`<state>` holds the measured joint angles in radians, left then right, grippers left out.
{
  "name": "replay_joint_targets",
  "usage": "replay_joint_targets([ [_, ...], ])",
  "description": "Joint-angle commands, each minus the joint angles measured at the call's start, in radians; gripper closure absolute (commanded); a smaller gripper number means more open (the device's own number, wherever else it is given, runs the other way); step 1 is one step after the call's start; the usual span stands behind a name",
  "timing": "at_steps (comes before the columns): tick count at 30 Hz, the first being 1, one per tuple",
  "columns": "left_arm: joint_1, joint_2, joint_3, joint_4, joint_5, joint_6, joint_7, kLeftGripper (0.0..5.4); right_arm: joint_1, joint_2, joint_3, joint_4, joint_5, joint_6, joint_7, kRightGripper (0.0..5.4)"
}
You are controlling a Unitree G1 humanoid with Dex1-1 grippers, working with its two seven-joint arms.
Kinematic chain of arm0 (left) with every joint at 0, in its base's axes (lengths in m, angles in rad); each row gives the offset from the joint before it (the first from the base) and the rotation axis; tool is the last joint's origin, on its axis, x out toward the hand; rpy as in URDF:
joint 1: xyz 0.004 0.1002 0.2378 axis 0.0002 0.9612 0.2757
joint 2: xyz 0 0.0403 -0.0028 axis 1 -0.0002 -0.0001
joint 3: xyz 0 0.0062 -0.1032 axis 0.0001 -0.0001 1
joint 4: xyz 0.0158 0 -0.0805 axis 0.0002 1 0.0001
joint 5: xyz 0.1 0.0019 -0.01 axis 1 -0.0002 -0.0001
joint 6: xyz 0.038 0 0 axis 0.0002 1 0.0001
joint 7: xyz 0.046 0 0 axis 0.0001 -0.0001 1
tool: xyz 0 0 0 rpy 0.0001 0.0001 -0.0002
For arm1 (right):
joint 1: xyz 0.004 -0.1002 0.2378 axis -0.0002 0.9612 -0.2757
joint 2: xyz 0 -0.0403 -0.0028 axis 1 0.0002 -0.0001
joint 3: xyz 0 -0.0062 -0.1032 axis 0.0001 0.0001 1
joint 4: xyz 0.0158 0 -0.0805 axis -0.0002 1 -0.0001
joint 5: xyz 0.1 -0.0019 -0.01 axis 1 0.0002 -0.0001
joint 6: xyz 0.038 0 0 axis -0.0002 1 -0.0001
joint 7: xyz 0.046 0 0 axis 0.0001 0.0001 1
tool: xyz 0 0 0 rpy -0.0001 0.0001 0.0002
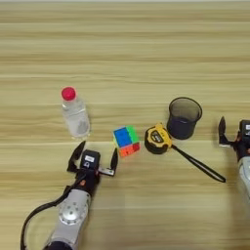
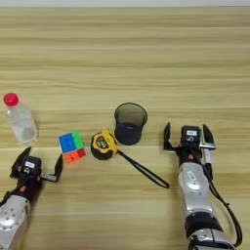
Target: Move the objects on the table
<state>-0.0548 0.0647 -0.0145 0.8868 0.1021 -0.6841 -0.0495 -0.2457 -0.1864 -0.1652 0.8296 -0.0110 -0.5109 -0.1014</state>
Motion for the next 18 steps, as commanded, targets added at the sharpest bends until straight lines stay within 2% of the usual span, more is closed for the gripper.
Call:
replay_joint_targets([
  [1,0.009,0.022,0.019,-0.007,-0.015,0.009,0.011,0.03,0.004,0.0,-0.001,0.003,0.003,0.005,0.003,0.0],
  [5,0.033,0.03,0.039,-0.06,-0.07,0.013,-0.047,0.03,0.002,0.0,-0.002,0.009,0.003,0.005,0.002,0.0],
  [10,0.09,0.053,0.067,-0.241,-0.157,0.033,-0.116,0.03,-0.003,-0.002,-0.002,0.019,0.002,0.003,0.003,0.0],
  [14,0.12,0.062,0.084,-0.329,-0.181,0.07,-0.126,0.03,-0.006,-0.003,-0.002,0.024,0.003,0.002,0.005,0.0],
  [18,0.119,0.067,0.109,-0.339,-0.197,0.089,-0.118,0.03,-0.004,-0.004,-0.002,0.017,0.002,-0.003,0.005,0.0],
])
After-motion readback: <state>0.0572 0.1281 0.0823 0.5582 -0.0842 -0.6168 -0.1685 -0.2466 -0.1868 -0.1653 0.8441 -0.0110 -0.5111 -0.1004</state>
